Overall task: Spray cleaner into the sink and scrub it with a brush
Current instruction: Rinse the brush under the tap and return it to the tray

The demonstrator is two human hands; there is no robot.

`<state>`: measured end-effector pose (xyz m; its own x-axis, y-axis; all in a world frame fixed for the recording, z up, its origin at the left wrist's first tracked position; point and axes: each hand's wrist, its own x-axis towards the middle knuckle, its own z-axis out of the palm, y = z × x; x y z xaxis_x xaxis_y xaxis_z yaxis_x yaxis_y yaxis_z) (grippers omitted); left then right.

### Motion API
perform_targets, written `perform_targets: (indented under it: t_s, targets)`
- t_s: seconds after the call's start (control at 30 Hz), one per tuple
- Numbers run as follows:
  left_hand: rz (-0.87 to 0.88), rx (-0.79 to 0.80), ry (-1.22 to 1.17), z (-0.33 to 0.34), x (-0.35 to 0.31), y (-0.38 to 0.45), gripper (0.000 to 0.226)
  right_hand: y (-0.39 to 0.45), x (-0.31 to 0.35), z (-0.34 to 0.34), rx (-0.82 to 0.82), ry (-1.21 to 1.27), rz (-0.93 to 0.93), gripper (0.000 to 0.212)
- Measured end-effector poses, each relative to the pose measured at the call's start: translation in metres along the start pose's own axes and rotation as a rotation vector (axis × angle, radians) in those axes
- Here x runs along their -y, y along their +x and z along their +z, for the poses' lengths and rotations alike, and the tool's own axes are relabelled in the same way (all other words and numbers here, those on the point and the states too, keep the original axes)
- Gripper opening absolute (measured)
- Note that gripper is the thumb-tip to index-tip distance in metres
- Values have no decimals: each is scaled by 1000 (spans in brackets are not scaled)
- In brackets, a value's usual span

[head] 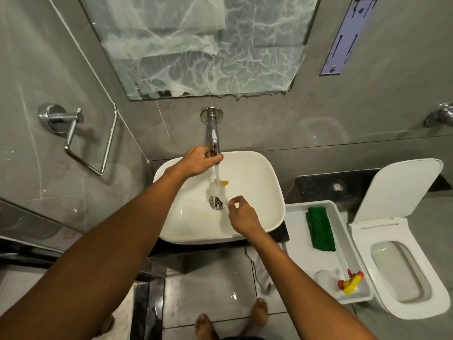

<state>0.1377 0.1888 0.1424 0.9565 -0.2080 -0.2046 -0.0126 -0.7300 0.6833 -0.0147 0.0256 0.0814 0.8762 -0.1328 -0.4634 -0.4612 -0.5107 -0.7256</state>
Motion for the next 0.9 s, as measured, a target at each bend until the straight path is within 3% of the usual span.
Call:
perform_targets:
  t_s: [0.17,0.23,0.3,0.37,0.5,0.57,0.63,0.83,0.9]
  targets:
    - [17,7,11,0,-2,-2,37,4,-17,-9,257,803,212,30]
    - [23,19,15,0,-1,-3,37,6,-22,-12,349,979,251,27]
    - [28,41,1,-3,0,-4,47,7,-26,-14,360,992,251,23]
    - [36,53,-36,-5,2,-6,59,8,-30,-13,276,848,207,23]
    - [26,-27,-144,-2,11,-13,61,5,-32,-8,-26,182,-76,28]
    - [3,-102,-189,0,14,-15,59,3,-30,-5,-95,17,-142,27]
    - [12,-126,-235,1,15,-16,54,1,-28,-3,-92,70,-121,28]
    - [-10,56,-492,-1,10,-17,35,1,-18,-3,131,936,212,29]
    - [-35,44,-551,1,10,-18,38,4,-15,-7,182,1001,217,28]
